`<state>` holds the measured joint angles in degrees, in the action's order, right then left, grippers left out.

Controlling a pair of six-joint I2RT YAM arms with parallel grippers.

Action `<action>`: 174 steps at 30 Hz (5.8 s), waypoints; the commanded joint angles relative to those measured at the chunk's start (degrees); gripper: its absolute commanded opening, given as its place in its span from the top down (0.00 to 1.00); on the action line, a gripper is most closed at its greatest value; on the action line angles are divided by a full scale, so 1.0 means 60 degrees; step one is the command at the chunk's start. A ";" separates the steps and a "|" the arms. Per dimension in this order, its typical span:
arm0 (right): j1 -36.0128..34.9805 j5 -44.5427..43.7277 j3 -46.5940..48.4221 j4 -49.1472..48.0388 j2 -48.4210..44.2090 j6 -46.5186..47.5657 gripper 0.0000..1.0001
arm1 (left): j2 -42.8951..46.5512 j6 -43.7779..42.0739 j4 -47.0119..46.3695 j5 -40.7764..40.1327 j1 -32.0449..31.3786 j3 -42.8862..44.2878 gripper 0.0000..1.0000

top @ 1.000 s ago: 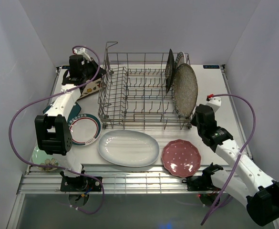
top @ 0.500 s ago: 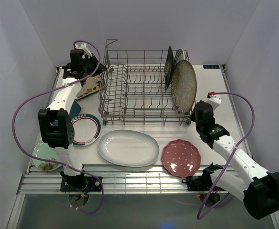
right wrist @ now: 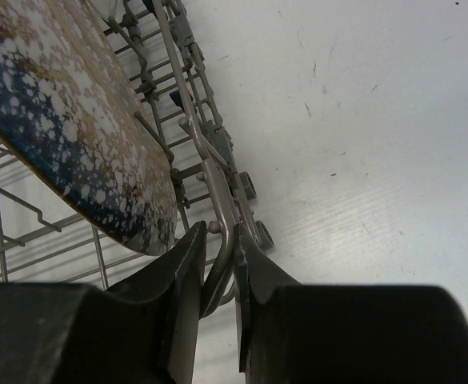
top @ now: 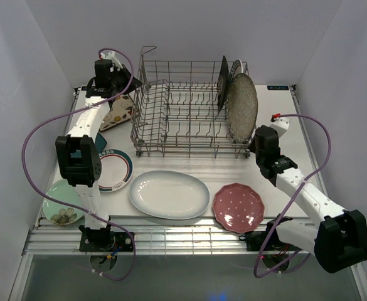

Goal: Load the plates into the dish rack
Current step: Move the dish rack to the center of the board, then pick up the plate from the corner of the board.

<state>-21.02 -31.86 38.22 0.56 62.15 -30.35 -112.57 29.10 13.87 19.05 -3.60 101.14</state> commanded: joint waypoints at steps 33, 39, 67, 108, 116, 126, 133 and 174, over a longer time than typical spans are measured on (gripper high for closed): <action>0.0661 0.0754 0.1731 -0.0430 0.2063 0.1162 0.92 | -0.2229 -0.1569 0.1658 -0.1197 0.0203 0.3138 1.00; 0.0675 0.0900 0.1790 -0.0415 0.1991 0.1206 0.76 | -0.2156 -0.1613 0.1673 -0.1036 0.0262 0.3051 0.79; 0.0661 0.0812 0.0897 0.0580 -0.0951 0.1147 0.23 | 0.0699 -0.2096 0.1410 -0.0831 0.0379 0.1835 0.02; 0.0617 0.2162 -0.2679 0.2615 -0.5744 -0.1137 0.23 | 0.5580 -0.7223 -0.0085 0.0971 -0.6944 -0.6222 0.02; 0.0617 0.1295 -0.2751 0.3115 -0.6344 -0.1475 0.23 | 0.4598 -0.7648 -0.0508 0.0941 -0.7882 -0.6471 0.02; 0.0617 0.1764 -0.2956 0.2647 -0.6564 -0.1080 0.24 | 0.2855 -0.7678 -0.0802 0.1132 -0.8365 -0.5754 0.02; 0.0617 0.1809 -0.2927 0.2646 -0.6623 -0.1007 0.24 | 0.1478 -0.7531 -0.0818 0.0854 -0.8512 -0.4817 0.02; 0.0617 0.1398 -0.3088 0.2881 -0.7341 -0.1080 0.23 | -0.0149 -0.6652 -0.0671 0.0824 -0.9186 -0.4553 0.65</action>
<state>-17.12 -22.35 19.77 19.42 18.68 -36.97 -115.00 -10.15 9.87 23.18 -58.50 73.38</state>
